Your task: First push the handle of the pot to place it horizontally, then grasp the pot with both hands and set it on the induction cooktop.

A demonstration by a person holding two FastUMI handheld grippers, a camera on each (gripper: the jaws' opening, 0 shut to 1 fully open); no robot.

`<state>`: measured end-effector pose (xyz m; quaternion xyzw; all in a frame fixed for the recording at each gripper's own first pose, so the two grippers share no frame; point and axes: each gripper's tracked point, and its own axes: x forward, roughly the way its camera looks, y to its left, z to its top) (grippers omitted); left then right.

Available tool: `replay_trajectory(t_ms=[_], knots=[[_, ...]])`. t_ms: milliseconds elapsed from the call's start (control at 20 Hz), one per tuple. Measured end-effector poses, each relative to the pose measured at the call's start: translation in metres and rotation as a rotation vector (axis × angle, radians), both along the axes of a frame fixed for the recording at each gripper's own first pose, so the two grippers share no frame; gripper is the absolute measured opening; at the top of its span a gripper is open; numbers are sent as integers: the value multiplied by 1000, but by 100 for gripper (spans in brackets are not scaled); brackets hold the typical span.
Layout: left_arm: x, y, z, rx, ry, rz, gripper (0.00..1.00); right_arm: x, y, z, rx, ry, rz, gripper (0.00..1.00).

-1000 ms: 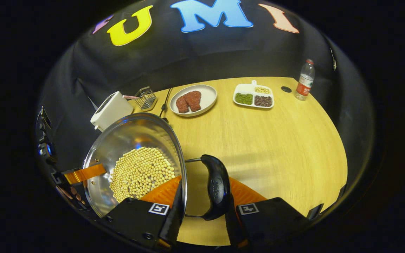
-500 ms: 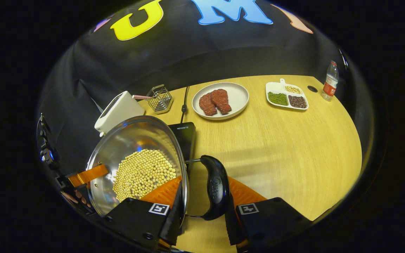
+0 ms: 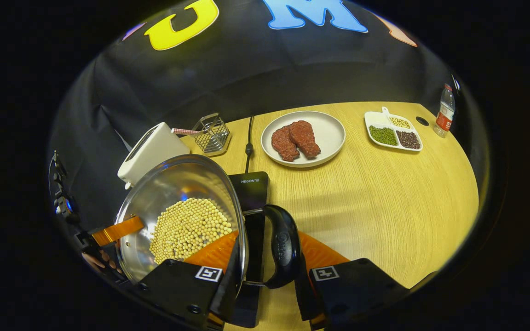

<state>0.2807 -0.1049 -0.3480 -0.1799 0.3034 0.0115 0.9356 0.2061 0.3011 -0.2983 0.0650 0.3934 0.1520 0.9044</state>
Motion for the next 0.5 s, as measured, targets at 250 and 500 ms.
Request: replay_trajectory(t_ms=[250, 500], knots=[[-2, 3, 1, -4, 7, 3, 52, 14, 10, -1, 23, -5, -13, 53], [-4, 6, -4, -4, 21, 6, 55, 19, 18, -13, 36, 22, -23, 53]])
